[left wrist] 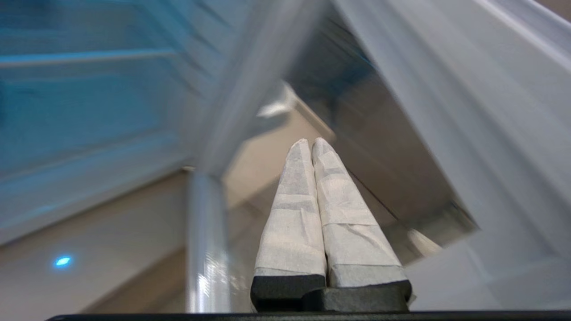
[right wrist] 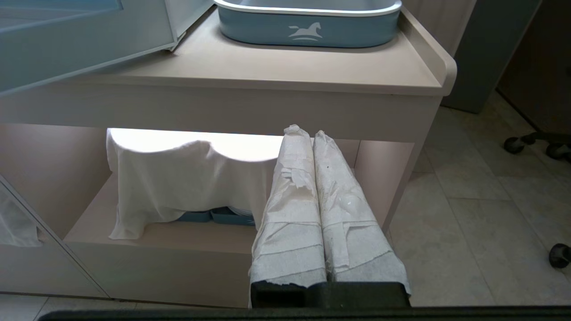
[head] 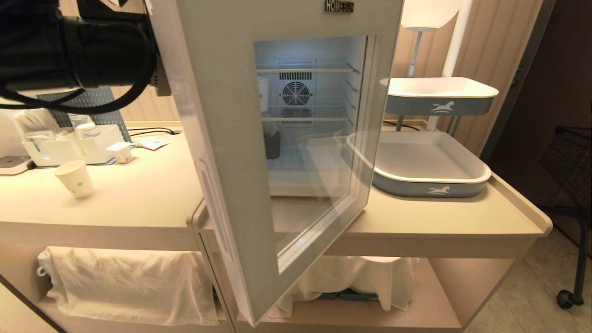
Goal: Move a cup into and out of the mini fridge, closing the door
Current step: Open the freezer door
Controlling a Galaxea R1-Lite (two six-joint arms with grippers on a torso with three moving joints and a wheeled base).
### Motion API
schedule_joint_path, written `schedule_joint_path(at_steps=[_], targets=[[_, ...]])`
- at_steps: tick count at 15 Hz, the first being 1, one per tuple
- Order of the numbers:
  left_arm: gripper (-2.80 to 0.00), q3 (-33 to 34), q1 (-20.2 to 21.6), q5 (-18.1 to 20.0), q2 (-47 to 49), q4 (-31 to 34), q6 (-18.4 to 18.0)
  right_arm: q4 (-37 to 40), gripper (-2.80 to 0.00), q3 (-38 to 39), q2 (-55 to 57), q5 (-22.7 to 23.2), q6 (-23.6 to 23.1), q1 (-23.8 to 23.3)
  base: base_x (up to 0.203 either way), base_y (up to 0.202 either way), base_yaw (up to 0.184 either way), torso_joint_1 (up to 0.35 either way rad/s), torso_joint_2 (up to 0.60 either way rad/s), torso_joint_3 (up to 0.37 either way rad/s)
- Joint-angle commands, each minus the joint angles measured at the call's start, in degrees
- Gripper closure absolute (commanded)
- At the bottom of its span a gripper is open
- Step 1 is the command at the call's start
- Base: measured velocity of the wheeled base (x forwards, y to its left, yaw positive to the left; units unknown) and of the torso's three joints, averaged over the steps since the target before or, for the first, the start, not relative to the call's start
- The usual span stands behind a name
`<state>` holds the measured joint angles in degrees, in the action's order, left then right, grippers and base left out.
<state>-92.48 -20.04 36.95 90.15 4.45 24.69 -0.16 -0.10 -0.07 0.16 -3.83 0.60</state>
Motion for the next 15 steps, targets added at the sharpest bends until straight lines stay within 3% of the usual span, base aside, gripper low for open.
schedule_joint_path(at_steps=[1, 4, 7, 9, 10, 13, 15], targets=[[0.00, 1.57, -4.48, 0.12, -3.18, -0.18, 0.17, -0.02, 0.00, 0.01, 0.07, 0.02, -0.04, 0.02, 0.000, 0.000, 0.000, 0.000, 0.00, 0.000], [0.00, 2.13, -12.21, 0.02, -4.82, 0.39, 0.31, -0.02, 0.00, 0.01, 0.07, 0.02, -0.04, 0.02, 0.000, 0.000, 0.000, 0.000, 0.00, 0.000], [0.00, 2.21, -22.67, -0.15, -5.31, -0.40, 0.79, -0.02, 0.00, 0.01, 0.07, 0.02, -0.04, 0.02, 0.000, 0.000, 0.000, 0.000, 0.00, 0.000], [0.00, 2.03, -27.76, -2.69, -4.74, -1.32, 2.11, -0.02, 0.00, 0.01, 0.07, 0.02, -0.04, 0.02, 0.000, 0.000, 0.000, 0.000, 0.00, 0.000], [0.00, 1.90, -29.41, -5.12, -4.57, -2.15, 2.84, -0.02, 0.00, 0.01, 0.07, 0.02, -0.04, 0.02, 0.000, 0.000, 0.000, 0.000, 0.00, 0.000], [0.00, 3.22, -29.85, -7.28, -5.71, -2.46, 3.08, -0.02, 0.00, 0.01, 0.07, 0.02, -0.04, 0.02, 0.000, 0.000, 0.000, 0.000, 0.00, 0.000], [0.00, 4.13, -29.26, -12.39, -6.21, -2.49, 2.47, -0.02, 0.00, 0.01, 0.07, 0.02, -0.04, 0.02, 0.000, 0.000, 0.000, 0.000, 0.00, 0.000]])
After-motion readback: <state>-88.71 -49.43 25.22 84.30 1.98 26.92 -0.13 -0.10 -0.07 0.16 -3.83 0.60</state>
